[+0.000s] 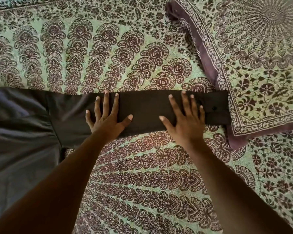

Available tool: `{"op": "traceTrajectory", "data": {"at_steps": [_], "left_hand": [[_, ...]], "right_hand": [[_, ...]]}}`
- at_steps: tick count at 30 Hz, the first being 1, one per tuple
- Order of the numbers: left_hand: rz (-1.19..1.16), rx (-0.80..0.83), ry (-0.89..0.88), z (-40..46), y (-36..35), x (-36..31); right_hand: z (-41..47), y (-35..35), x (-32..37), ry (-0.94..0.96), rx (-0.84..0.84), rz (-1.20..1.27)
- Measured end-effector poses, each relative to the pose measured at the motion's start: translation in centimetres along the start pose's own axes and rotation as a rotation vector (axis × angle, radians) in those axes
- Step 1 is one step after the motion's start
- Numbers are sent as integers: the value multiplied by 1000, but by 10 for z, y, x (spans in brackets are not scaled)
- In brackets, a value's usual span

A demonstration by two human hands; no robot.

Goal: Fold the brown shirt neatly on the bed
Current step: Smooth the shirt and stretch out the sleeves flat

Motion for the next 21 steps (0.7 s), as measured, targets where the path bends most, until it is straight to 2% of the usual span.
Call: {"op": "traceTrajectory", "data": {"at_steps": [3, 6, 7, 10, 12, 17, 19, 21], "left_hand": [[-2, -1, -3, 0, 1, 0], [-1, -6, -9, -1, 0, 0], [-2, -12, -14, -2, 0, 0], [4, -4, -14, -1, 1, 0], [10, 6, -13, -1, 0, 1], [-12, 15, -27, -4, 4, 0], [-11, 21, -27, -4, 4, -1], [-16, 17, -32, -2, 4, 0]], "right_hand": [[-5, 2, -16, -20, 13, -22], [0, 8, 11, -103, 19, 35], [3, 9, 26, -54, 25, 45], [10, 6, 65, 253, 97, 28], [10, -1, 66, 295, 129, -12], [11, 9, -14, -17, 87, -30], [7, 17, -40, -58, 106, -32], [6, 18, -39, -82, 105, -34]]}}
Point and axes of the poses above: each hand's wrist, its own z-axis towards the middle knuckle, its own y-axis out of the back of the hand, x = y × z, the point moved 1 cm from there along z, towards the middle knuckle, and after that the axes turned 10 degrees about x, right-handed, at the moved point
